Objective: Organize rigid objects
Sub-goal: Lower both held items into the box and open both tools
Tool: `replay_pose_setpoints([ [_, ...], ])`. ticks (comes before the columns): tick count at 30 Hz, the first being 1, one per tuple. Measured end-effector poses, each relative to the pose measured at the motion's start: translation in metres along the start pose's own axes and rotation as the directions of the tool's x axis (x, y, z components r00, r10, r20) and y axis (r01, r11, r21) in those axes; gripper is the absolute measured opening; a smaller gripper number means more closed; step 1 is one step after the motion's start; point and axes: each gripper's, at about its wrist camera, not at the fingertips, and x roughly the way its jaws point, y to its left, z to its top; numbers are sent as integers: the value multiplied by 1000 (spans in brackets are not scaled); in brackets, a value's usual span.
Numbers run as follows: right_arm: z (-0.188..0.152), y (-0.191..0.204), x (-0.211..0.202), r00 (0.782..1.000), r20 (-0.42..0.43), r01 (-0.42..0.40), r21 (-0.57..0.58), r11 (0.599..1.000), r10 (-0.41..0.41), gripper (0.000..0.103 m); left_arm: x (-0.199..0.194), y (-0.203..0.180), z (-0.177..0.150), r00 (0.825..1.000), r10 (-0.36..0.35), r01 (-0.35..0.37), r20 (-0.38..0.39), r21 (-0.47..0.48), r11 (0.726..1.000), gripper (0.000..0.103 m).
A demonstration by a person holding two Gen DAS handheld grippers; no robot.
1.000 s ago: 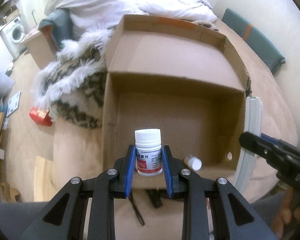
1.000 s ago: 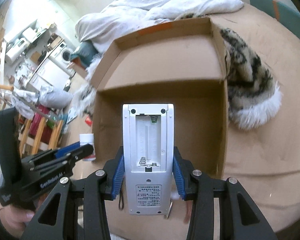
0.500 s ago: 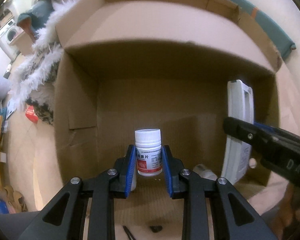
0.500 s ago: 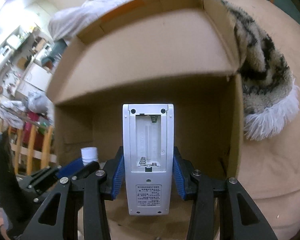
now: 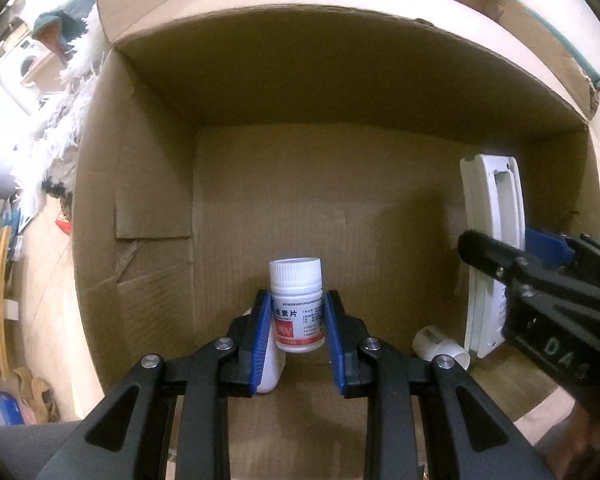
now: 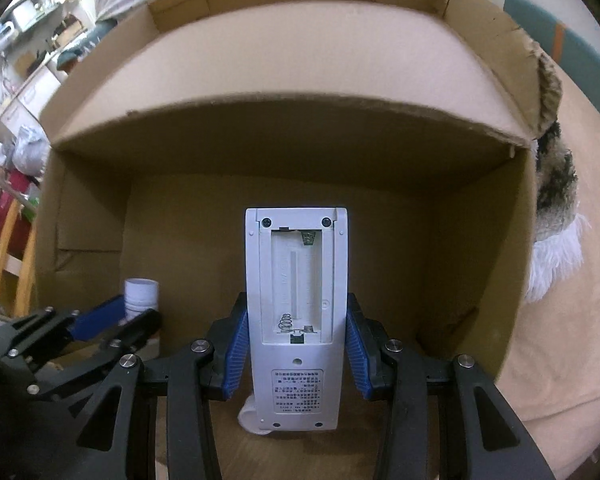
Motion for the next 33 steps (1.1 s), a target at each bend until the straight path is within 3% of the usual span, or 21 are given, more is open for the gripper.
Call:
replay_pose_setpoints([
  [7, -1, 6, 8, 1000, -22, 12, -8, 1000, -12, 46, 7, 2, -2, 1000, -2, 2, -21, -12, 1000, 24],
  [17, 12, -9, 4, 999, -6, -45, 47, 998, 45, 48, 8, 0, -1, 1000, 10, -11, -17, -23, 1000, 24],
  [18, 13, -11, 1, 998, 7, -57, 54, 997, 57, 49, 7, 0, 0, 1000, 11, -12, -17, -23, 1000, 24],
  [20, 15, -11, -7, 996, 38, -80, 60, 995, 78, 62, 6, 2, 0, 1000, 11, -11, -11, -22, 1000, 24],
  [23, 18, -9, -16, 992, 72, -109, 53, 993, 105, 66, 4, -3, 0, 1000, 26, -26, -6, 5, 1000, 25],
  [24, 18, -8, -19, 990, 80, -122, 50, 991, 117, 67, 3, -3, -1, 1000, 27, -27, -7, 8, 1000, 27],
  [26, 18, -7, -23, 986, 100, -137, 46, 989, 132, 70, -1, -4, -4, 1000, 22, -22, -11, 4, 1000, 47],
  [27, 19, -7, -25, 985, 108, -142, 43, 989, 136, 72, -3, -4, -4, 1000, 23, -23, -8, 0, 1000, 52],
  [33, 15, -9, -29, 981, 125, -158, 52, 986, 151, 86, -15, -4, -3, 999, 24, -23, 28, -14, 1000, 61],
])
